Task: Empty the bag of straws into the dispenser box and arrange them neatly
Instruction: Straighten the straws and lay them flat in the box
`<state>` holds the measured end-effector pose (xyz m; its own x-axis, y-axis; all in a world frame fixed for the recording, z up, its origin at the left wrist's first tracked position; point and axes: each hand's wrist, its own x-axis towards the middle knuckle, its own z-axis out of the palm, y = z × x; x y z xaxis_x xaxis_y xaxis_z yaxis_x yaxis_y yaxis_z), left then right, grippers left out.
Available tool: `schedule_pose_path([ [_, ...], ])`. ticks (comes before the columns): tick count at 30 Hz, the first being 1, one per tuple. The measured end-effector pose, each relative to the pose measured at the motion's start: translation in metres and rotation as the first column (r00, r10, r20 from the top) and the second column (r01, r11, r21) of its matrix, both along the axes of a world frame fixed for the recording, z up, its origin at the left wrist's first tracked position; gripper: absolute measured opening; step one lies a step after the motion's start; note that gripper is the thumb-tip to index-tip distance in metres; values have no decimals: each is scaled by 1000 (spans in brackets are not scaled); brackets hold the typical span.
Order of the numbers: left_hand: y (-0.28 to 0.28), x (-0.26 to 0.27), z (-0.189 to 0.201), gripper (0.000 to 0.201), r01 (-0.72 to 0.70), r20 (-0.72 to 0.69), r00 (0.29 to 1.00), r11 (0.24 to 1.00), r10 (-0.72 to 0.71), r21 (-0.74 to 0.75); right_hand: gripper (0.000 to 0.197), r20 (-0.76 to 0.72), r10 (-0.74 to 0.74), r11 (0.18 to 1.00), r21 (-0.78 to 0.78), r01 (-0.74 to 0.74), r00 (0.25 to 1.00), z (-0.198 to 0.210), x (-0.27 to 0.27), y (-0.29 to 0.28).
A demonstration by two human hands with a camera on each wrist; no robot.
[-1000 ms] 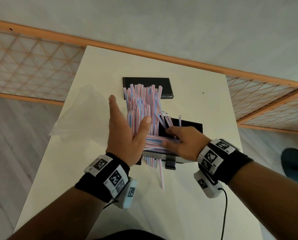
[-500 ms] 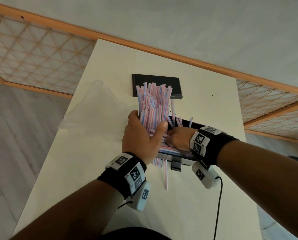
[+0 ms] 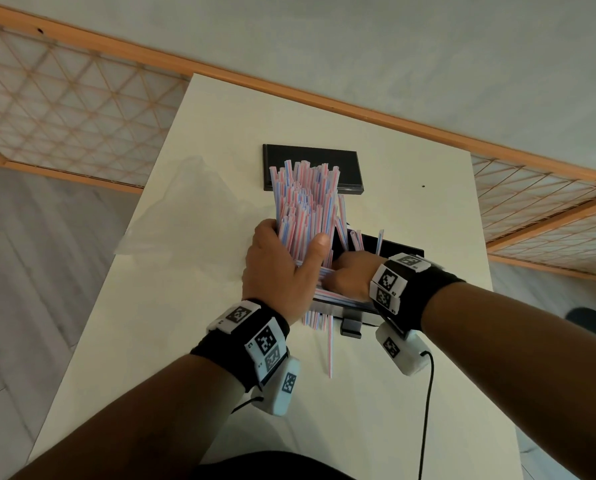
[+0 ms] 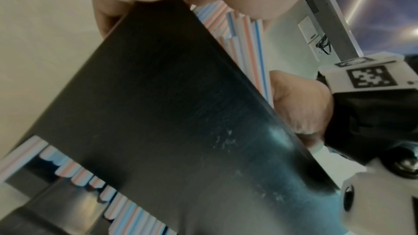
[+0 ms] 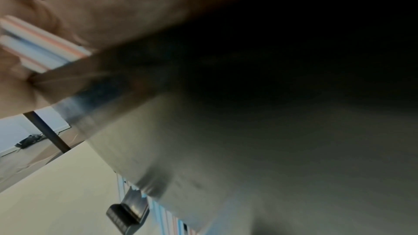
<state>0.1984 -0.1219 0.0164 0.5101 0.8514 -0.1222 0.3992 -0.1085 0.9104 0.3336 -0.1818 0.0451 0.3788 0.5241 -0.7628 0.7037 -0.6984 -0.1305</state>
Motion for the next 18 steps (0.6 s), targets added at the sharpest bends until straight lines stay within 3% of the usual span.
schedule_pose_path([
  [11,1,-2,-2,80,16,30,999,1000,-16,3,32,-11,-50,995,88,51,999,4,-1,-4],
  [18,3,-3,-2,77,28,55,998,1000,-28,-2,32,-22,31,987,161,-27,999,1,2,-9],
])
